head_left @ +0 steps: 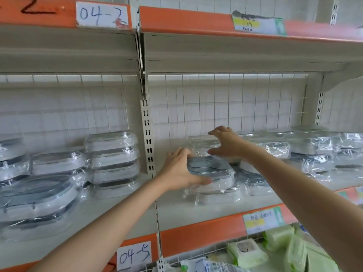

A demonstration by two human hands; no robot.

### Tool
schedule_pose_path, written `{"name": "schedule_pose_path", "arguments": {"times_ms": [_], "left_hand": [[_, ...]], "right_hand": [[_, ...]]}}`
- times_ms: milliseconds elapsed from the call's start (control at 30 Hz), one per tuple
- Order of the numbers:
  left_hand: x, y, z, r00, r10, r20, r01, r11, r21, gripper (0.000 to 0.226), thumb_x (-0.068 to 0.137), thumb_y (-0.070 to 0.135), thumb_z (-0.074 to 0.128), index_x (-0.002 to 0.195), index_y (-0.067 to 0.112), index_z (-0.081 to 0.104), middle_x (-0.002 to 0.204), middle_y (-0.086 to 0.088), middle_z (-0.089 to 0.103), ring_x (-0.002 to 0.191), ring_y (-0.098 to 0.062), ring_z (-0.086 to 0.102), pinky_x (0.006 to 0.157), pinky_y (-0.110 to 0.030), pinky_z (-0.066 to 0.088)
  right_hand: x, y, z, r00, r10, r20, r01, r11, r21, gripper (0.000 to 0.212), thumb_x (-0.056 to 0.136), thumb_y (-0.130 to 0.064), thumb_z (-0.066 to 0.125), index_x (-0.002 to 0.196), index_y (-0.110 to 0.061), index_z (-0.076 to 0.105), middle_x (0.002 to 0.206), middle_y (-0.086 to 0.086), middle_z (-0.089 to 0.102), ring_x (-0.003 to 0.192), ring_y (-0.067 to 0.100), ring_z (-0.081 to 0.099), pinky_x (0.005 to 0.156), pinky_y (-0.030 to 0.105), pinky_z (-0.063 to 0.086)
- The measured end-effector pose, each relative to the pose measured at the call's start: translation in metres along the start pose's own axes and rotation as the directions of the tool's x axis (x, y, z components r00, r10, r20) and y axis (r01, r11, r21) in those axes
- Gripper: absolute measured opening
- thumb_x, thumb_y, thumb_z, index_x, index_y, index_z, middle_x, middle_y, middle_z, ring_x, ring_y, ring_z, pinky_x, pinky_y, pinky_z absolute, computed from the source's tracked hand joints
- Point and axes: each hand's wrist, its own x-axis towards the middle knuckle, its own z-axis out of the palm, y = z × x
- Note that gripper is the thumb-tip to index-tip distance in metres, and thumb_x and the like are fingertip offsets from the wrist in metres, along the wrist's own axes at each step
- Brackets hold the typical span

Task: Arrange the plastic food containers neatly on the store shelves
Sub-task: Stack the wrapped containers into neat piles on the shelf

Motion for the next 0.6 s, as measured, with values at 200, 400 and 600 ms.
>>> {"name": "schedule_pose_path", "arguments": {"times_ms": [200, 400, 600], "left_hand": [[-0.040, -0.048, -0.033, 0.998, -0.056, 0.001, 0.056, 0.997, -0.056, 0.071, 0.061, 0.059, 0.079, 0.115, 0.025, 0.047, 0.117, 0.013, 0.046, 0.106, -0.001, 0.047, 0.083, -0.014, 0.038], [-0.073, -0.074, -0.042, 0.992, -0.109, 0.061, 0.108, 0.994, 0.019, 0.073, 0.060, 0.064, 0.076, 0.116, 0.029, 0.045, 0.118, 0.016, 0.044, 0.110, -0.002, 0.045, 0.092, -0.023, 0.040], [-0.104, -0.099, -0.059, 0.974, -0.179, 0.139, 0.175, 0.984, 0.037, 0.073, 0.065, 0.054, 0.078, 0.124, 0.028, 0.043, 0.122, 0.014, 0.041, 0.116, -0.002, 0.042, 0.096, -0.019, 0.035]], "right_hand": [[0.014, -0.006, 0.026, 0.995, 0.038, 0.090, -0.025, 0.990, -0.142, 0.091, 0.077, -0.044, 0.072, 0.148, -0.022, 0.020, 0.150, 0.007, 0.027, 0.137, 0.030, 0.021, 0.108, 0.056, 0.026], [0.009, -0.025, 0.026, 0.988, -0.017, -0.154, -0.035, 0.944, -0.329, 0.066, 0.084, -0.047, 0.062, 0.139, -0.022, 0.035, 0.138, 0.003, 0.041, 0.127, 0.026, 0.036, 0.103, 0.053, 0.030], [0.000, -0.081, 0.020, 0.917, -0.312, -0.249, 0.227, 0.921, -0.317, 0.062, 0.085, -0.047, 0.058, 0.138, -0.021, 0.040, 0.134, 0.000, 0.045, 0.124, 0.020, 0.039, 0.106, 0.045, 0.022]]}}
